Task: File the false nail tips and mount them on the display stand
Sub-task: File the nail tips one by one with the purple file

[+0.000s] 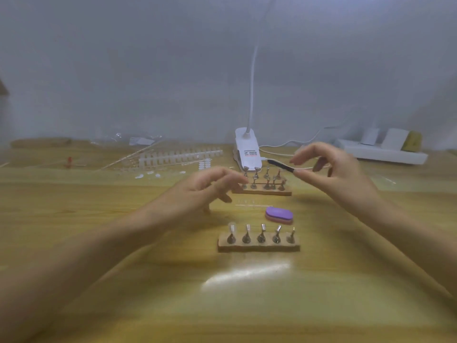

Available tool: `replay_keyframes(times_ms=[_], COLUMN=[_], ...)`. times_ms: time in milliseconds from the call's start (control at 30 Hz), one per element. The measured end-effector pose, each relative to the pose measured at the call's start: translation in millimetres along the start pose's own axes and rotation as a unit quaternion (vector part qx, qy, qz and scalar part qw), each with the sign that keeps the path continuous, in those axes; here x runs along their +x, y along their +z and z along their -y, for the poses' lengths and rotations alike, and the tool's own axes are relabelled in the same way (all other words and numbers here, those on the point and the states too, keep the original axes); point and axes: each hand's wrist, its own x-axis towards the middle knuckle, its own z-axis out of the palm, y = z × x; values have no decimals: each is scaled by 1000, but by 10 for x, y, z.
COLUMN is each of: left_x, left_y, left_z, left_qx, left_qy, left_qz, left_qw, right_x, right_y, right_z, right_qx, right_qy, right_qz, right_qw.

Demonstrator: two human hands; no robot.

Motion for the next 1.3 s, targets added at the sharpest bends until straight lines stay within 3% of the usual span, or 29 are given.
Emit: replay_keyframes(times_ms=[100, 200, 433, 667, 833, 933, 1133, 1300], left_x=[152, 383, 558, 486, 349, 341, 389, 374], left_y=[-58, -29, 153, 214, 237, 262, 280, 307], left_z=[-35, -19, 154, 161, 228, 270, 317, 309], left_qx=[130, 317, 239, 299, 387, 367, 251, 221], left_qy=[54, 102, 95, 159, 90, 77, 95, 146], left_qz=[-52, -74, -95, -159, -115, -107, -92, -70], left_qw=[989, 940, 962, 927, 911, 921, 959, 962], right_x=[38, 35, 12, -24, -59, -102, -144, -168], right_y=[16, 152, 292, 271, 244, 218, 258, 268], right_z=[-244, -358, -449, -432, -366, -307, -291, -279], right_qx=[-5, -14, -32, 21, -12, -21, -81, -115], right_qy=[71, 72, 32, 37, 1, -72, -145, -208], right_qz=[54, 75, 66, 65, -7, -40, 53, 66], right_qw=[996, 994, 997, 997, 1000, 996, 985, 969])
